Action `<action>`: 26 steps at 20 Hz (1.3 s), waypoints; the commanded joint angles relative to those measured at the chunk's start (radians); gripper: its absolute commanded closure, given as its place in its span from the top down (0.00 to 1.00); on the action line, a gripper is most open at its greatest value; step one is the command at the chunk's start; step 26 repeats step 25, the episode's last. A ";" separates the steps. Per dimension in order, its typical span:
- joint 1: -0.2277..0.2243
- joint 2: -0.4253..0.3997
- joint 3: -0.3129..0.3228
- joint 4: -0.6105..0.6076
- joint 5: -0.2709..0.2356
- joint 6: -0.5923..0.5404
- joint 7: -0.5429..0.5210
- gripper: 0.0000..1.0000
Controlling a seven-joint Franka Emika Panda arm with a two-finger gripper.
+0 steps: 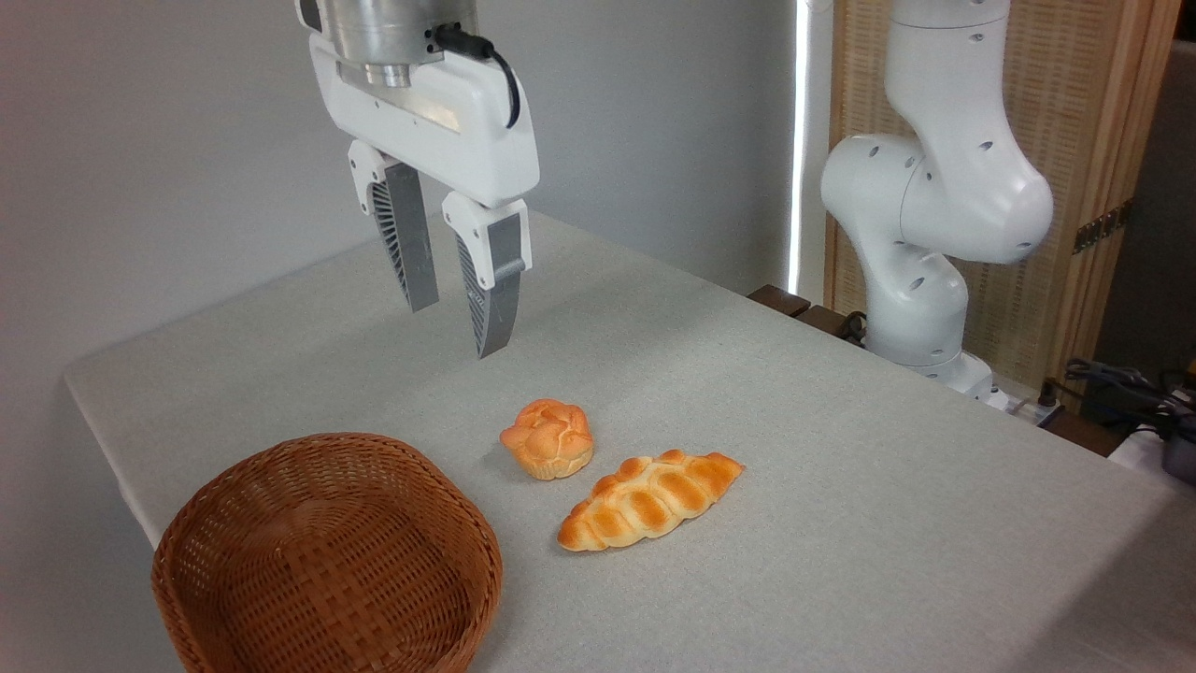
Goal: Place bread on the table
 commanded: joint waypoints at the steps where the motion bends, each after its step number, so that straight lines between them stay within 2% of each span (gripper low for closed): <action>1: -0.034 0.008 0.042 0.030 -0.013 -0.034 0.022 1.00; 2: -0.051 0.008 0.054 0.029 -0.013 -0.034 0.022 1.00; 6: -0.064 0.008 0.065 0.027 -0.012 -0.034 0.022 1.00; 8: -0.086 0.008 0.088 0.027 0.004 -0.031 0.011 1.00; 9: -0.094 0.010 0.089 0.026 0.029 -0.031 0.009 1.00; 11: -0.095 0.008 0.089 0.024 0.054 -0.034 0.008 1.00; 26: -0.095 0.010 0.089 0.018 0.060 -0.043 0.017 1.00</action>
